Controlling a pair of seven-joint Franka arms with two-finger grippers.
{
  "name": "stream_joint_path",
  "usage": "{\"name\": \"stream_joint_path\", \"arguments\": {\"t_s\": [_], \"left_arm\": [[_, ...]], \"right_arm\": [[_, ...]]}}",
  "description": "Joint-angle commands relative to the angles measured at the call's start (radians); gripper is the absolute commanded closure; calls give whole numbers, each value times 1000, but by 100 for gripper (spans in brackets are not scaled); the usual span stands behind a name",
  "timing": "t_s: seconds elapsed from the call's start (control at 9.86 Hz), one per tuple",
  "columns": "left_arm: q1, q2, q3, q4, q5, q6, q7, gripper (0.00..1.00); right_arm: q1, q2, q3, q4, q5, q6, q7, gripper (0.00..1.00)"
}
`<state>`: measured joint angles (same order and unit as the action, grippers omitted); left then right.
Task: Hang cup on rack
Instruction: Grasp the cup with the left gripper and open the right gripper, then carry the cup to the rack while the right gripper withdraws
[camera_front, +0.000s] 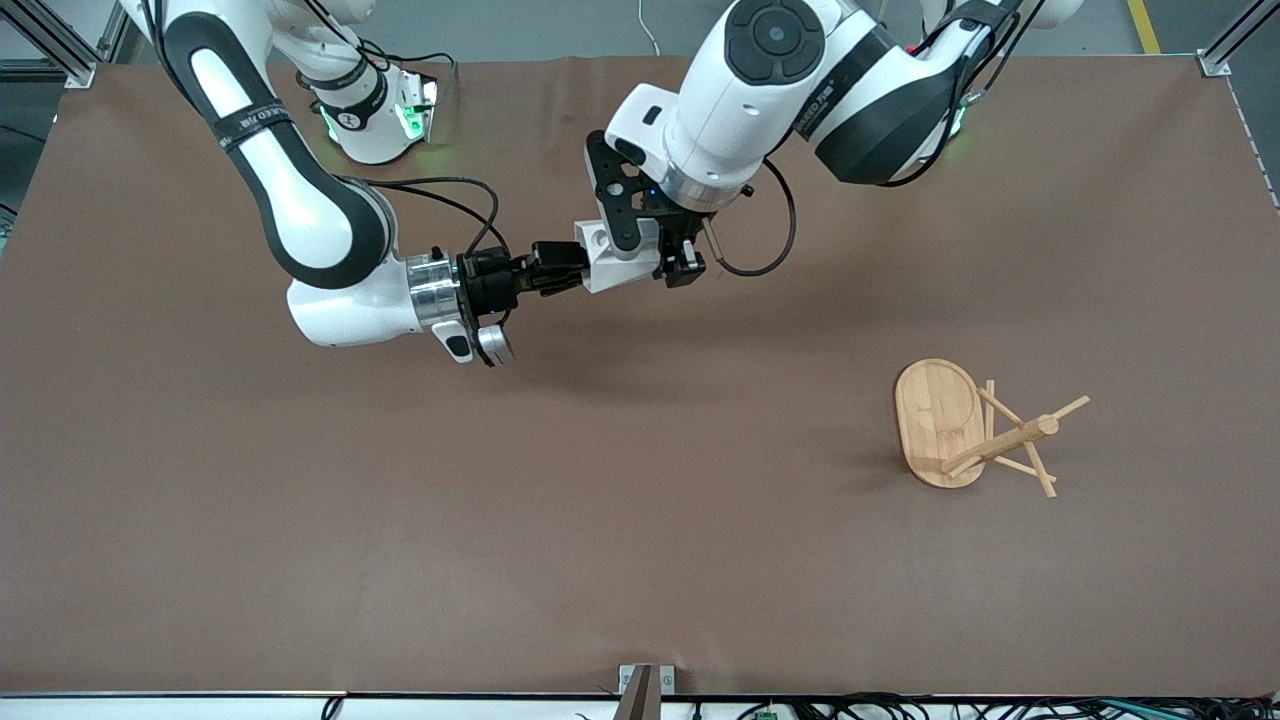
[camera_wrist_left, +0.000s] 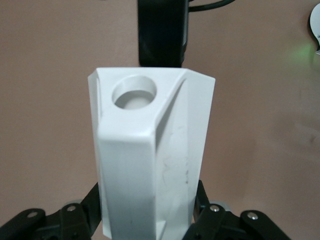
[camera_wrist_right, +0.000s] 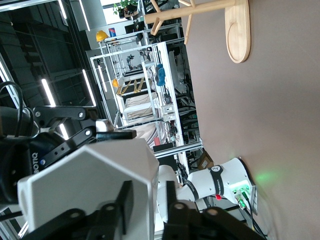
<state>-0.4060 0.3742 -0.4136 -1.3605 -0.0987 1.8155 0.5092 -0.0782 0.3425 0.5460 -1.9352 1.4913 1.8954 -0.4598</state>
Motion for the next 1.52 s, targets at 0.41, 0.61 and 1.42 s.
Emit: {"name": "stream_joint_path", "arguments": {"t_s": [0.41,0.61,1.42], "left_arm": [[18,-3,3,-31,71,-18,-271,100],[41,-8,3,-28,105,-39,-389,100],[283,-37,-7,-83,103,-64,-598,100]], "right_arm": [[-63,-51,-124,44,-240,-5,100,0],[-64,-56,-216,82,-408,-27,197,0],[-61,-190,-419,182,-1433,-16,398,0]]}}
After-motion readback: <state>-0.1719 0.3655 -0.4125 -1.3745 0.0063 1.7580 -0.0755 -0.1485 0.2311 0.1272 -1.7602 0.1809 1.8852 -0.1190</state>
